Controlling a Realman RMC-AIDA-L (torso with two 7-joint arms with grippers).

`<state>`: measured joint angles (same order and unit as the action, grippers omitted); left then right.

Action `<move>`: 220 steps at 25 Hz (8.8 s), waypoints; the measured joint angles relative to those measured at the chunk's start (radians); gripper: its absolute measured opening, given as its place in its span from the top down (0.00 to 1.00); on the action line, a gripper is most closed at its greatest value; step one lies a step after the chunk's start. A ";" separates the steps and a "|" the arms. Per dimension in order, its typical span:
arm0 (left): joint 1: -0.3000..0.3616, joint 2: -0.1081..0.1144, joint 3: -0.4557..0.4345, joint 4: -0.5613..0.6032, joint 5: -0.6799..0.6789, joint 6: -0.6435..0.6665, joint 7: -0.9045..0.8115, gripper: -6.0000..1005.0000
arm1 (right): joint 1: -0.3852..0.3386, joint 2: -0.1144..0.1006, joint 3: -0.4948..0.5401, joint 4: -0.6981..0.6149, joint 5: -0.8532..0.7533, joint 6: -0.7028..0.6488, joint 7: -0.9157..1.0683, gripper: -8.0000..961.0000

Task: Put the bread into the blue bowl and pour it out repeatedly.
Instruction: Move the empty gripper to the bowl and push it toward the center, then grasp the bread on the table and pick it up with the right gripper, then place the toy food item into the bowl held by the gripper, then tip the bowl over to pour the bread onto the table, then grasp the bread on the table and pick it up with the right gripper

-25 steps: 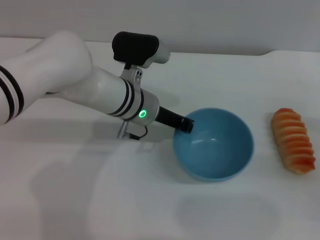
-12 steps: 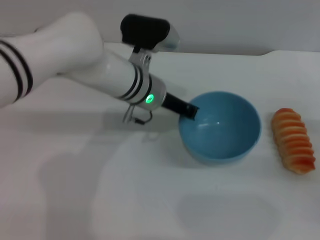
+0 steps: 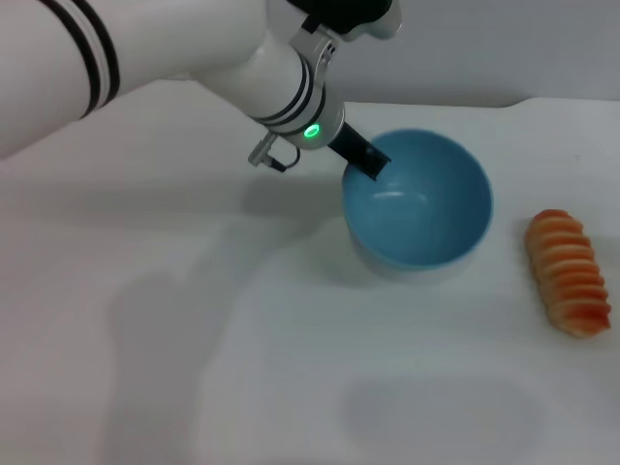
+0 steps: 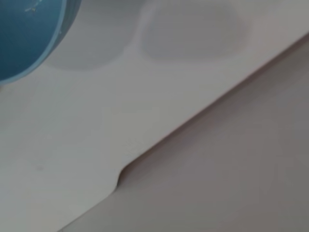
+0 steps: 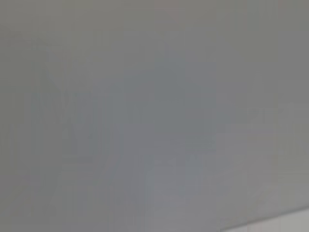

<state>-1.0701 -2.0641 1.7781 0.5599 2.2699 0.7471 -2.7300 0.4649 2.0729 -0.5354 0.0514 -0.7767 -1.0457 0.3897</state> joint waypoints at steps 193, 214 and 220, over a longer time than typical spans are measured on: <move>0.066 -0.014 0.386 -0.022 -0.148 -0.688 -0.022 0.99 | -0.143 0.002 -0.180 -0.265 -0.033 -0.021 0.285 0.26; 0.072 -0.014 0.482 0.016 -0.149 -0.829 -0.020 0.99 | -0.136 0.000 -0.168 -0.253 -0.021 -0.030 0.277 0.26; 0.070 -0.014 0.434 0.018 -0.148 -0.821 -0.020 0.99 | -0.118 -0.001 -0.181 -0.246 -0.026 -0.027 0.286 0.26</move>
<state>-0.9998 -2.0785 2.2125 0.5776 2.1214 -0.0742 -2.7505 0.3471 2.0714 -0.7161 -0.1946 -0.8030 -1.0727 0.6752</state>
